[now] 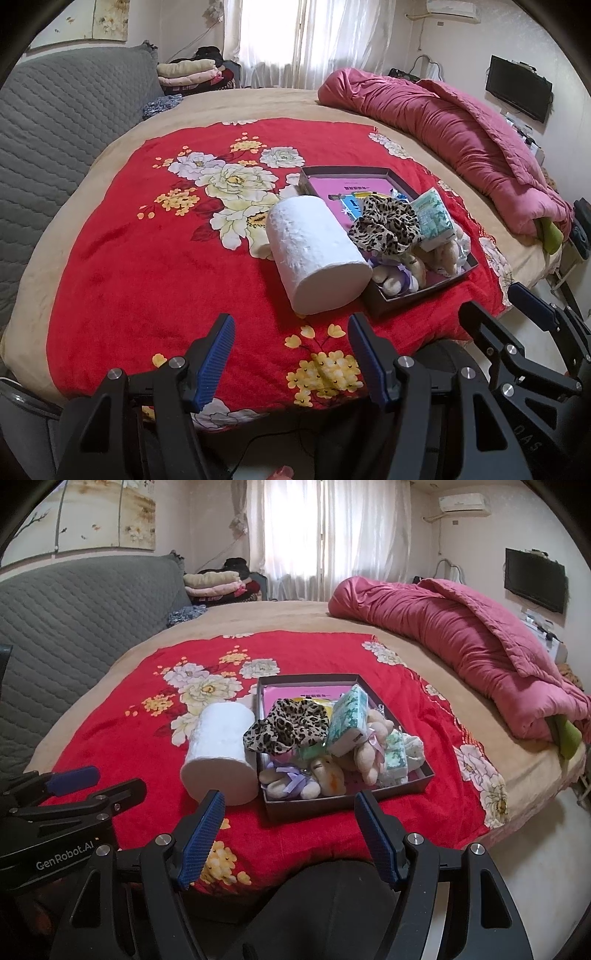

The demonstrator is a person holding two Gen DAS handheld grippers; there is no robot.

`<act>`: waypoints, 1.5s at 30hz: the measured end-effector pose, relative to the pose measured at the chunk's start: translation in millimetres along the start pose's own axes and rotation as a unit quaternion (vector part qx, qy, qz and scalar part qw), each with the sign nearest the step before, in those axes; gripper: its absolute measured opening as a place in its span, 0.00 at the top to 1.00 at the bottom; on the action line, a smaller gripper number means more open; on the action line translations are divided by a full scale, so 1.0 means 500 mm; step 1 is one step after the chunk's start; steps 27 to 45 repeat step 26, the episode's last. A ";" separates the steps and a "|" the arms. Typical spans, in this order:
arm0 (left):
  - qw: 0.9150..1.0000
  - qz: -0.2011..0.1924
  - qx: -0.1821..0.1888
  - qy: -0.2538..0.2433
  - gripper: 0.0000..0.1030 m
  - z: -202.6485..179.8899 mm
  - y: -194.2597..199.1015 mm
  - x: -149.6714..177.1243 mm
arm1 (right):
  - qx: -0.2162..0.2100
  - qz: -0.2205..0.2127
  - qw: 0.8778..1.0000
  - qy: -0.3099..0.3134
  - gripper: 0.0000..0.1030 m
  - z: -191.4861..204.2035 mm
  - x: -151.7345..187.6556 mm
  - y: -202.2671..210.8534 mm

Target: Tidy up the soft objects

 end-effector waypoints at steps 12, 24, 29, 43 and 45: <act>1.000 0.006 -0.004 0.001 0.39 0.001 -0.006 0.003 | 0.001 0.003 1.000 -0.002 0.28 -0.005 0.002 -0.001; 1.000 0.018 -0.010 0.001 0.39 0.004 -0.025 0.011 | 0.001 0.019 1.000 -0.008 0.28 -0.019 0.012 -0.023; 1.000 0.023 -0.006 0.004 0.39 0.009 -0.031 0.012 | 0.003 0.025 1.000 -0.011 0.28 -0.030 0.015 -0.031; 1.000 0.023 -0.006 0.004 0.39 0.009 -0.031 0.012 | 0.003 0.025 1.000 -0.011 0.28 -0.030 0.015 -0.031; 1.000 0.023 -0.006 0.004 0.39 0.009 -0.031 0.012 | 0.003 0.025 1.000 -0.011 0.28 -0.030 0.015 -0.031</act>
Point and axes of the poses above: each gripper's, at about its wrist camera, not at the fingertips, and y roughly against the way its jaws point, z to its left, x to its underside, the point moved 5 cm from there along -y, roughly the way its jaws point, and after that the axes turned 6 degrees about x, right-handed, at the moved point
